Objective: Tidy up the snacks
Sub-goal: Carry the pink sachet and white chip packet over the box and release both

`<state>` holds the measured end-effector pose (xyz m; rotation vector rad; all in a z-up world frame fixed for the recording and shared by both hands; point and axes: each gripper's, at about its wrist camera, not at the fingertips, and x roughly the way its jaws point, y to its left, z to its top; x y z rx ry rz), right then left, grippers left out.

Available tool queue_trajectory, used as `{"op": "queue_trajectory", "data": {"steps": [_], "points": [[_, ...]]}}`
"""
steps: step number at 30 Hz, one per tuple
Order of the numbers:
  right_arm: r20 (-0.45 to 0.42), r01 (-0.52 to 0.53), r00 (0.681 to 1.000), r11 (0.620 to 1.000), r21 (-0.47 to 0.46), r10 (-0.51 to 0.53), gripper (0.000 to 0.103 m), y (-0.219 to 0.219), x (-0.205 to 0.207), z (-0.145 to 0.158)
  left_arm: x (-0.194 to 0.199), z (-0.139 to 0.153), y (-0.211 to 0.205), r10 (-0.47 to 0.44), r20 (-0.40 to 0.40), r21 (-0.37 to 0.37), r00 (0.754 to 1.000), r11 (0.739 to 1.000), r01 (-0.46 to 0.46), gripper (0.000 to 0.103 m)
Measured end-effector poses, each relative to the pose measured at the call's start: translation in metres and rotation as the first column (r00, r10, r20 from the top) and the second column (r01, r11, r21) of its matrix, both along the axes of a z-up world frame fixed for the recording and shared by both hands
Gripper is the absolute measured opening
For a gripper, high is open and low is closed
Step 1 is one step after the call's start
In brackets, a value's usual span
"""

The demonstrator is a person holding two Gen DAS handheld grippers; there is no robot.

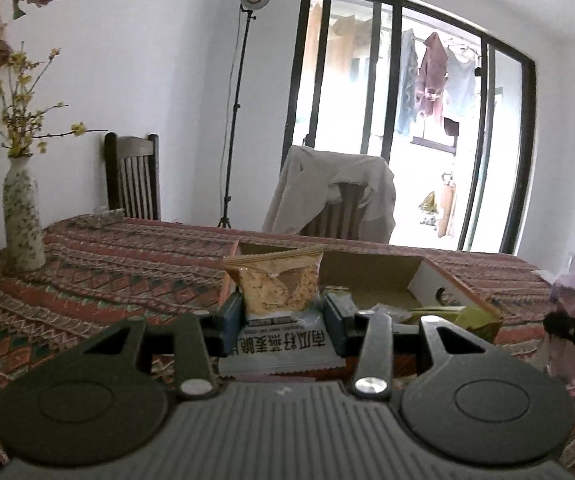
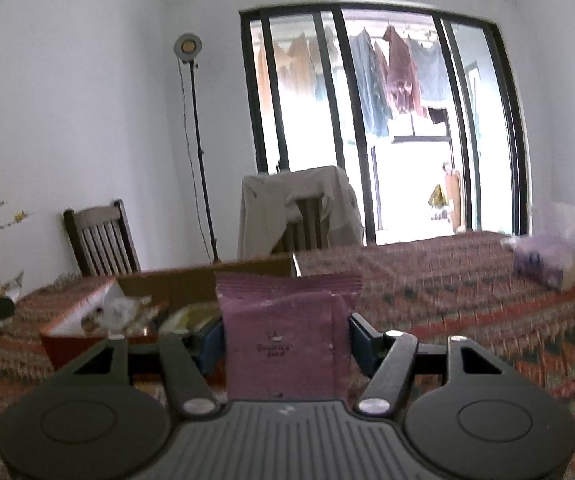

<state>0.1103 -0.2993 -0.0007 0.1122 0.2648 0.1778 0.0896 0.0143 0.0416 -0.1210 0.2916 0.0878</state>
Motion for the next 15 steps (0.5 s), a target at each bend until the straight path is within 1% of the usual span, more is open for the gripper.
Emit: {"op": "queue_trajectory", "data": {"steps": [7, 15], "points": [[0.063, -0.012, 0.998, 1.0, 0.005, 0.012, 0.063, 0.005, 0.007, 0.023, 0.008, 0.004, -0.001, -0.005, 0.002, -0.005, 1.0, 1.0, 0.005, 0.044], [0.075, -0.033, 0.997, 0.999, 0.004, 0.033, 0.063, 0.013, 0.014, 0.027, 0.012, 0.002, 0.001, -0.005, -0.003, -0.006, 1.0, 1.0, 0.005, 0.044]]}}
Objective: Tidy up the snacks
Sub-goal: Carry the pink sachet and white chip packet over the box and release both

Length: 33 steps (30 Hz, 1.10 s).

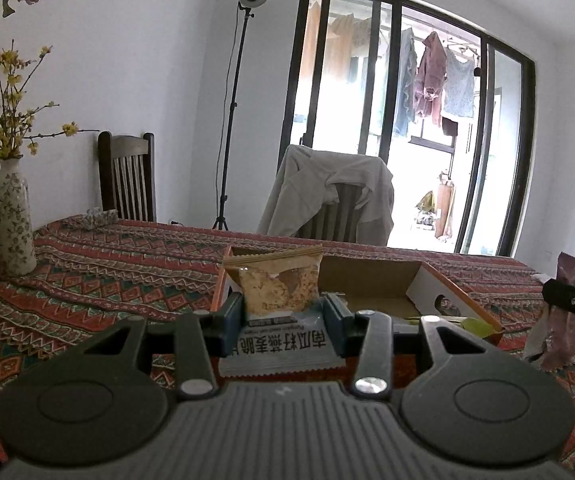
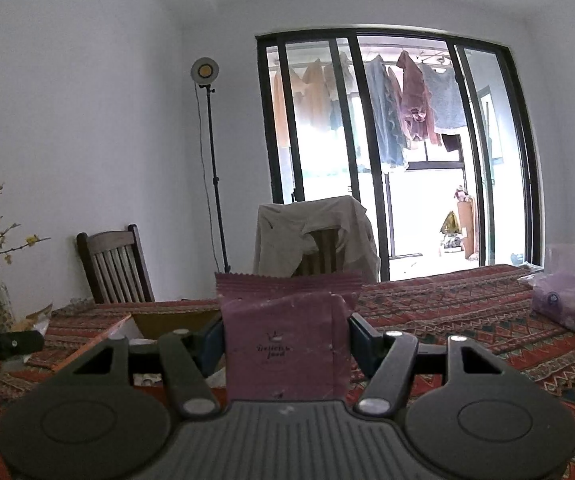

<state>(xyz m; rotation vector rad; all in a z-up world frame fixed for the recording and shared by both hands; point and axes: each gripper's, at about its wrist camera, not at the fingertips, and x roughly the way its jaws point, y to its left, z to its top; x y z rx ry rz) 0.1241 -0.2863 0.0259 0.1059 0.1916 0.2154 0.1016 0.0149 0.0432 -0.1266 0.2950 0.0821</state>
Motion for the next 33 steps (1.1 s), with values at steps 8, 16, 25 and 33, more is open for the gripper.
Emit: {"op": "queue_trajectory", "data": {"steps": [8, 16, 25, 33], "points": [[0.006, -0.025, 1.0, 1.0, 0.003, 0.025, 0.063, 0.011, 0.02, 0.008, 0.019, 0.007, -0.006, -0.011, 0.012, 0.017, 1.0, 1.0, 0.011, 0.044], [0.005, -0.047, 0.999, 0.999, 0.018, 0.047, 0.063, 0.03, 0.068, 0.024, 0.061, 0.01, -0.013, -0.016, -0.007, 0.033, 1.0, 0.999, 0.016, 0.044], [-0.102, -0.059, 0.993, 0.997, 0.042, 0.063, 0.063, 0.053, 0.124, 0.003, 0.109, -0.015, -0.013, 0.028, -0.062, 0.031, 0.998, 0.999, -0.027, 0.044], [-0.126, -0.066, 0.99, 0.998, -0.001, 0.065, 0.063, 0.068, 0.137, -0.021, 0.12, -0.032, -0.009, 0.041, -0.081, 0.077, 0.996, 0.996, -0.035, 0.044]]}}
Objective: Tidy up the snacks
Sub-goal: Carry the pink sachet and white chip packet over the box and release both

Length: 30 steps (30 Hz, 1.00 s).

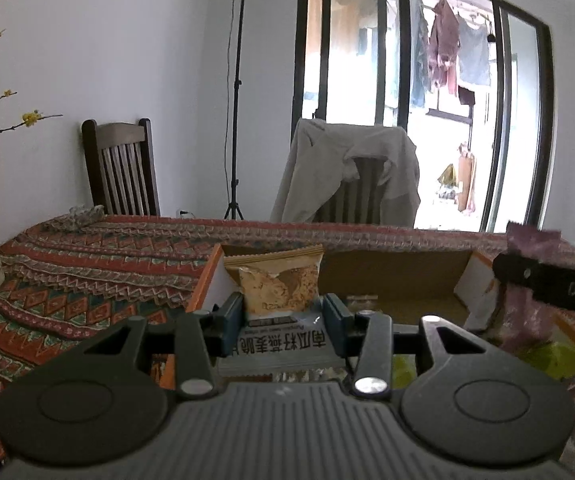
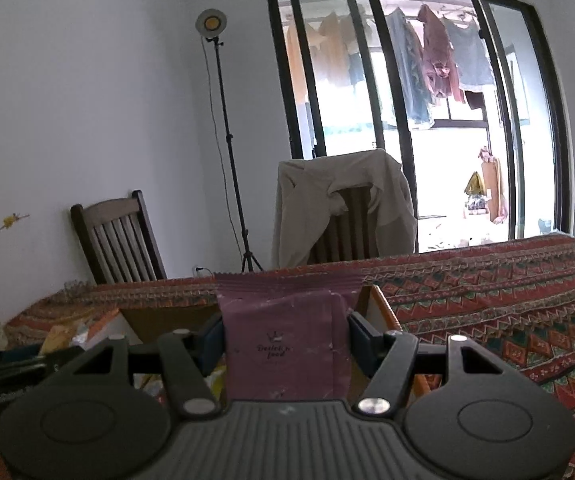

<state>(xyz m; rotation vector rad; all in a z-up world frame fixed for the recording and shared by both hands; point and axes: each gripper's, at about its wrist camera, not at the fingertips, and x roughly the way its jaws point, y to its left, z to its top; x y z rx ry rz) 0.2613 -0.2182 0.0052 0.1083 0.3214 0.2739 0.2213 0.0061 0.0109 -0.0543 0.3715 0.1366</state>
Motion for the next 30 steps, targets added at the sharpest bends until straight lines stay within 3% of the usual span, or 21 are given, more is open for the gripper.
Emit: {"op": "queue_trajectory", "data": {"steps": [6, 8, 10, 11, 14, 30], "points": [[0.0, -0.019, 1.0, 1.0, -0.024, 0.019, 0.066, 0.003, 0.0, -0.006, 0.002, -0.008, 0.001, -0.003, -0.008, -0.003, 1.0, 1.0, 0.003, 0.047], [-0.001, -0.022, 1.0, 0.999, -0.026, 0.022, 0.086, 0.003, -0.002, -0.008, 0.0, -0.009, 0.003, 0.003, 0.002, -0.006, 1.0, 1.0, -0.003, 0.052], [0.005, -0.022, 1.0, 1.0, -0.014, 0.022, 0.098, -0.001, -0.005, -0.008, -0.002, -0.009, 0.005, 0.009, 0.012, -0.017, 1.0, 1.0, -0.009, 0.069], [0.009, -0.026, 1.0, 1.0, -0.005, 0.026, 0.102, -0.002, -0.007, -0.008, -0.004, -0.009, 0.006, 0.017, 0.022, -0.023, 1.0, 1.0, -0.017, 0.083], [0.017, -0.025, 1.0, 1.0, 0.014, 0.025, 0.103, -0.007, -0.011, -0.007, -0.01, -0.008, 0.008, 0.031, 0.048, -0.036, 0.998, 0.999, -0.03, 0.102], [0.049, 0.014, 0.999, 1.0, -0.002, -0.014, 0.103, -0.009, -0.023, -0.004, -0.018, -0.004, 0.01, 0.061, 0.064, -0.058, 0.996, 0.997, -0.057, 0.103]]}}
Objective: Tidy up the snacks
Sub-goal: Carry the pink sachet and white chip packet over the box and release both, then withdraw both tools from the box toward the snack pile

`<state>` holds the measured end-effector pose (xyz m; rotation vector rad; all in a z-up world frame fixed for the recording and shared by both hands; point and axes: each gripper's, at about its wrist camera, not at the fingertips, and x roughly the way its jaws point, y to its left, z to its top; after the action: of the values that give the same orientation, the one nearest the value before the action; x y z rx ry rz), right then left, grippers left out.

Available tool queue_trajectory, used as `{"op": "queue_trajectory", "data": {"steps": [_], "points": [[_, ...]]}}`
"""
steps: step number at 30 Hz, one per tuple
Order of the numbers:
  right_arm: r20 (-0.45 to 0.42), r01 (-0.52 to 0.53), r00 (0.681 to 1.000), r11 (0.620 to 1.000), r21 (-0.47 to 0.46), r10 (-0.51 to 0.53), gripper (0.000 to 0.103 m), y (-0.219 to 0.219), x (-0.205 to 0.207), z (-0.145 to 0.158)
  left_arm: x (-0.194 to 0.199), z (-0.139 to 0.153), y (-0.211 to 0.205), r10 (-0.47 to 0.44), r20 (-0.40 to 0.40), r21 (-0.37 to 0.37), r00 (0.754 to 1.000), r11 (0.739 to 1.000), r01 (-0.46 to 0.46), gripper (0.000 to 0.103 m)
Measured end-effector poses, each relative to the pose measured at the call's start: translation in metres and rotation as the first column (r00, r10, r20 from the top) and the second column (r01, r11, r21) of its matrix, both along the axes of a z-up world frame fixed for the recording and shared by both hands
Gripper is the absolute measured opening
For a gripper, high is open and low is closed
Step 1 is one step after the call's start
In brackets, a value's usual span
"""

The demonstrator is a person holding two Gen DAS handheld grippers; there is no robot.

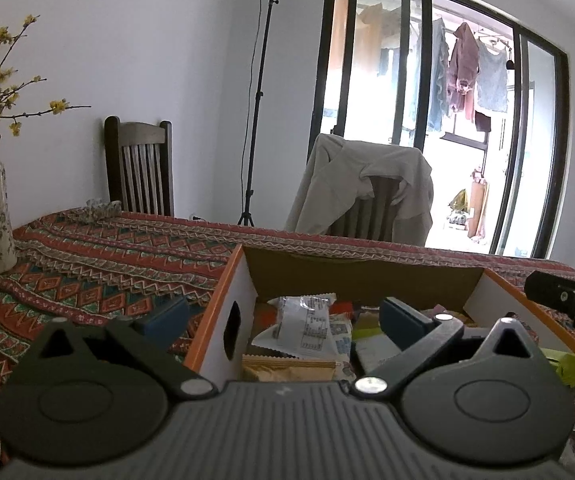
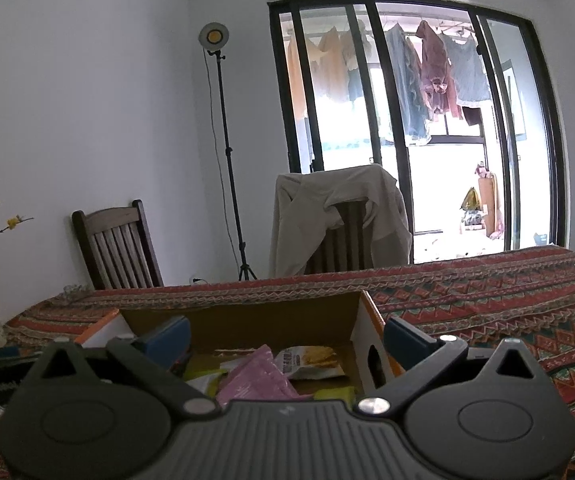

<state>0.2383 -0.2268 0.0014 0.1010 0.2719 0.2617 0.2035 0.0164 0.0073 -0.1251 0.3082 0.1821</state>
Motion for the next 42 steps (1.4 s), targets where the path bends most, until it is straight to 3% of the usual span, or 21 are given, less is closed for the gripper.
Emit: {"op": "queue_trajectory", "data": {"steps": [13, 28, 35, 42], "points": [[-0.005, 0.044, 0.999, 0.999, -0.022, -0.044, 0.103, -0.004, -0.005, 0.019, -0.004, 0.012, 0.004, 0.035, 0.021, -0.017, 0.999, 0.999, -0.034, 0.103], [-0.043, 0.04, 0.998, 0.998, -0.051, -0.042, 0.103, -0.03, -0.057, 0.033, -0.065, 0.036, 0.006, 0.002, 0.023, -0.004, 1.0, 1.0, -0.002, 0.103], [-0.067, 0.021, 0.997, 0.995, -0.097, -0.027, 0.103, -0.038, -0.09, 0.023, -0.099, 0.022, 0.022, 0.01, -0.036, 0.004, 0.999, 1.0, -0.009, 0.103], [-0.109, 0.017, 0.994, 0.996, -0.092, -0.027, 0.103, -0.049, -0.117, 0.003, -0.123, -0.012, 0.037, 0.043, -0.116, -0.001, 0.992, 0.999, -0.043, 0.103]]}}
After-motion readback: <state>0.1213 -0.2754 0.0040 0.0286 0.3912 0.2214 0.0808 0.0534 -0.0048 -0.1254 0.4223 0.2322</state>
